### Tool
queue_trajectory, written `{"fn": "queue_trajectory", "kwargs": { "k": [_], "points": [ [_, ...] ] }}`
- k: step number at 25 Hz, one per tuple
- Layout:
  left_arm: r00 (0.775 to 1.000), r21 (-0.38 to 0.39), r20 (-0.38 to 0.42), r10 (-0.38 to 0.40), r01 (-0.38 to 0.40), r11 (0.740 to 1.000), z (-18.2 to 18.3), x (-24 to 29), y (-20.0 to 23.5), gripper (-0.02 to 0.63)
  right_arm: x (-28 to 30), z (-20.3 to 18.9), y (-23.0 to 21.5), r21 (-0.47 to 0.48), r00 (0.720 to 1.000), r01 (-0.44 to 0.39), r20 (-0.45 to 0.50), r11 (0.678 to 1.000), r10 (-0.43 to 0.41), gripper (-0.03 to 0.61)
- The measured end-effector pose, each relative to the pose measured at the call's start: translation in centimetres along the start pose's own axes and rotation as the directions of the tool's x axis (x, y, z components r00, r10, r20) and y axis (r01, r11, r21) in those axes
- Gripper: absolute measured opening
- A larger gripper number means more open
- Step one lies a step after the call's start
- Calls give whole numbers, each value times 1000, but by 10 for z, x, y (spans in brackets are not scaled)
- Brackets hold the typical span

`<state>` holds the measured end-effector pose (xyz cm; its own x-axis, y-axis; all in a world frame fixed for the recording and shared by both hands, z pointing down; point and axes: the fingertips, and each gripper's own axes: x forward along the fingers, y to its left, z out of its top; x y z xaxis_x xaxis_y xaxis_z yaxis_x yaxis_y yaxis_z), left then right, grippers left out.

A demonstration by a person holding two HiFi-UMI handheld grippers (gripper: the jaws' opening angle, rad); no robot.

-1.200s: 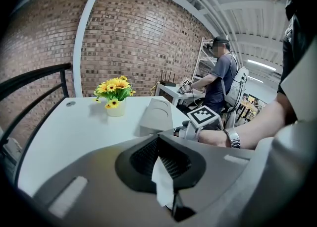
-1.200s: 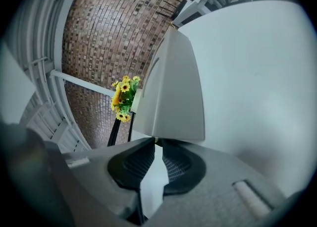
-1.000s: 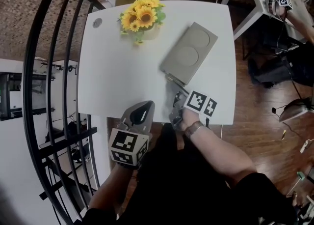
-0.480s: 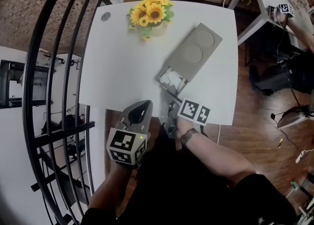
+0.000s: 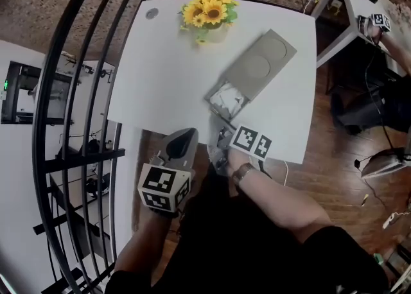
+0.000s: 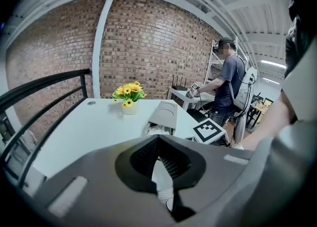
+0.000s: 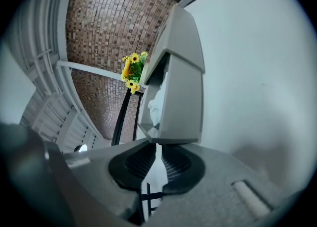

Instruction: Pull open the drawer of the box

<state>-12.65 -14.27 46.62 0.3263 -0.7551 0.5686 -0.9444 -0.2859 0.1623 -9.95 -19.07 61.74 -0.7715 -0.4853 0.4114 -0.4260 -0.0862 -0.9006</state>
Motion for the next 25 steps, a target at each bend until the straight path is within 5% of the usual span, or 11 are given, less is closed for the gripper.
{"fn": "queue_trajectory", "kwargs": {
  "k": [7, 25],
  "points": [
    [1000, 13, 2, 2, -2, 1000, 3, -10, 1, 15, -1, -10, 5, 2, 1000, -6, 6, 1000, 6, 21],
    [977, 102, -14, -215, 215, 971, -30, -51, 29, 15, 5, -87, 11, -10, 992, 40, 123, 999, -39, 23]
  ]
}}
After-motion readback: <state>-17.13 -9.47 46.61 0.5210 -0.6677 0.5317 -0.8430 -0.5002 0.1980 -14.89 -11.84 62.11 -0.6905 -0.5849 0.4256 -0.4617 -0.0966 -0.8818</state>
